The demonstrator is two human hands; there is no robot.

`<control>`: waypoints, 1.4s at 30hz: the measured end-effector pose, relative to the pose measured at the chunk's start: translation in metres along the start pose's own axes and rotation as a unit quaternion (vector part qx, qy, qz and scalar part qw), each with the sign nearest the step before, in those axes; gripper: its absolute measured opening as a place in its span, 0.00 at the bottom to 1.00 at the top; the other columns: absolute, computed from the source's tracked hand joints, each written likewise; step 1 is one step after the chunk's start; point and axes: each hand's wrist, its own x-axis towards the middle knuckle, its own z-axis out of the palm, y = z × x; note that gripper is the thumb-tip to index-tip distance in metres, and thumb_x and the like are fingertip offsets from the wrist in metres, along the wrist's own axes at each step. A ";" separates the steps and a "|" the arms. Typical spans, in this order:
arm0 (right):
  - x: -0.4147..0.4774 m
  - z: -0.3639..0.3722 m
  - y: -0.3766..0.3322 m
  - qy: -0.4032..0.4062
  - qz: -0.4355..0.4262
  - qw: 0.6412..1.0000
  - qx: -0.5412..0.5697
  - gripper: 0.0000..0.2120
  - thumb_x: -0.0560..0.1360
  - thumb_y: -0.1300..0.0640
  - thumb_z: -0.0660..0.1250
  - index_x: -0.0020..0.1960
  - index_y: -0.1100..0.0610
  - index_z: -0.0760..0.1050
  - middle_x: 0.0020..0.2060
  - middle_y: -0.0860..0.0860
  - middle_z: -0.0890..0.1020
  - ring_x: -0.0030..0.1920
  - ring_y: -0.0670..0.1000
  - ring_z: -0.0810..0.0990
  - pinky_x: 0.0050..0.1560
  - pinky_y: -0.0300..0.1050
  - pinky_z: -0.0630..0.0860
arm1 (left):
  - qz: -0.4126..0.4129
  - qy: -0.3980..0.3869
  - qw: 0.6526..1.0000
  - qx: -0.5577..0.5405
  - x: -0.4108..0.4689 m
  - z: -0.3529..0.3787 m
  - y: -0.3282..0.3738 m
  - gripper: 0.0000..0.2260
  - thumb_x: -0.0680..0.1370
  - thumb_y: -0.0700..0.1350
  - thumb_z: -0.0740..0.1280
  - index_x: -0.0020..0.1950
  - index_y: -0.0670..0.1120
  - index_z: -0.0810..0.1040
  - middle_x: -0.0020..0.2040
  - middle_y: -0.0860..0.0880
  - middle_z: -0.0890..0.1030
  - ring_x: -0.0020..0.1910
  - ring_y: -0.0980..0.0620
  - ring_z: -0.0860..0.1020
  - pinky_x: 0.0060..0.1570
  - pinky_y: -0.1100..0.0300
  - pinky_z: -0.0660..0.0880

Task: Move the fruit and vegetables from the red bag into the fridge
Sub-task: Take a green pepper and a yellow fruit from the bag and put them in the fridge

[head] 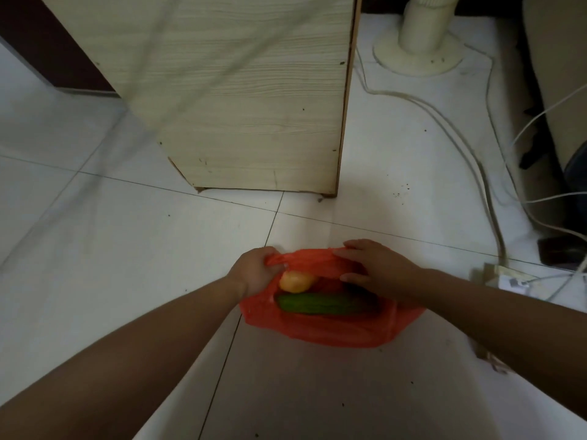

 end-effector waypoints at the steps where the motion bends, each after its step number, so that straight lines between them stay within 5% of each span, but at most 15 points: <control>1: 0.000 -0.001 -0.001 0.001 0.000 1.000 0.004 0.28 0.77 0.42 0.61 0.74 0.44 0.57 0.74 0.49 0.59 0.73 0.51 0.56 0.71 0.48 0.57 | -0.003 -0.001 1.000 0.001 0.000 -0.001 0.002 0.06 0.77 0.49 0.66 0.41 0.48 0.76 0.41 0.48 0.79 0.45 0.48 0.77 0.46 0.59 0.71; 8: -0.006 -0.011 -0.008 0.038 -0.007 0.999 -0.026 0.27 0.76 0.41 0.61 0.73 0.43 0.60 0.73 0.49 0.63 0.71 0.53 0.61 0.70 0.52 0.62 | -0.015 -0.018 1.000 -0.016 -0.007 -0.009 0.008 0.10 0.79 0.48 0.63 0.39 0.46 0.74 0.39 0.48 0.77 0.44 0.47 0.77 0.44 0.58 0.71; 13: -0.015 -0.013 -0.022 0.068 -0.007 0.990 -0.125 0.25 0.77 0.41 0.57 0.73 0.43 0.59 0.73 0.47 0.63 0.73 0.52 0.58 0.70 0.59 0.56 | 0.004 -0.008 1.000 -0.018 -0.012 -0.010 0.009 0.07 0.77 0.46 0.66 0.54 0.48 0.76 0.51 0.49 0.80 0.53 0.49 0.77 0.54 0.58 0.73; 17: -0.020 -0.009 -0.036 0.122 -0.158 0.966 -0.164 0.20 0.77 0.47 0.60 0.68 0.48 0.68 0.67 0.50 0.72 0.68 0.55 0.69 0.63 0.56 0.67 | 0.029 0.026 0.999 -0.005 -0.016 -0.011 0.011 0.14 0.76 0.45 0.67 0.61 0.50 0.74 0.58 0.49 0.77 0.55 0.52 0.74 0.54 0.61 0.70; 19: -0.019 -0.005 -0.041 0.073 -0.196 0.966 -0.152 0.21 0.78 0.47 0.59 0.70 0.48 0.66 0.70 0.49 0.69 0.70 0.52 0.66 0.66 0.50 0.66 | 0.052 0.031 0.998 0.008 -0.019 -0.015 0.010 0.16 0.76 0.45 0.68 0.62 0.51 0.73 0.60 0.49 0.76 0.56 0.52 0.74 0.55 0.62 0.69; 22: -0.014 0.006 -0.041 -0.012 -0.140 0.983 -0.122 0.26 0.79 0.42 0.54 0.75 0.46 0.56 0.75 0.47 0.58 0.74 0.49 0.56 0.71 0.48 0.58 | 0.146 0.072 0.982 0.094 -0.029 -0.020 0.005 0.17 0.76 0.48 0.67 0.64 0.51 0.72 0.64 0.51 0.73 0.62 0.52 0.72 0.59 0.62 0.68; 27: 0.001 0.004 -0.034 -0.037 -0.081 0.992 -0.088 0.30 0.78 0.40 0.52 0.76 0.49 0.49 0.76 0.48 0.53 0.74 0.51 0.55 0.73 0.50 0.56 | 0.371 0.045 0.891 0.258 -0.044 -0.012 -0.001 0.18 0.77 0.52 0.60 0.65 0.48 0.73 0.66 0.48 0.74 0.64 0.50 0.72 0.61 0.58 0.70; 33: 0.016 0.003 -0.034 -0.040 -0.090 0.992 -0.081 0.32 0.77 0.39 0.55 0.76 0.50 0.52 0.75 0.48 0.58 0.73 0.49 0.60 0.71 0.43 0.55 | 0.227 -0.024 0.942 0.248 -0.028 0.011 -0.012 0.33 0.74 0.64 0.48 0.76 0.49 0.55 0.76 0.49 0.58 0.74 0.51 0.59 0.70 0.63 0.54; 42: 0.015 0.007 -0.016 -0.016 -0.080 0.996 -0.025 0.30 0.76 0.40 0.60 0.74 0.48 0.56 0.73 0.47 0.62 0.71 0.48 0.63 0.70 0.42 0.58 | 0.128 -0.126 0.981 0.075 0.001 0.024 -0.004 0.32 0.73 0.54 0.70 0.74 0.54 0.60 0.69 0.51 0.69 0.64 0.52 0.70 0.59 0.65 0.65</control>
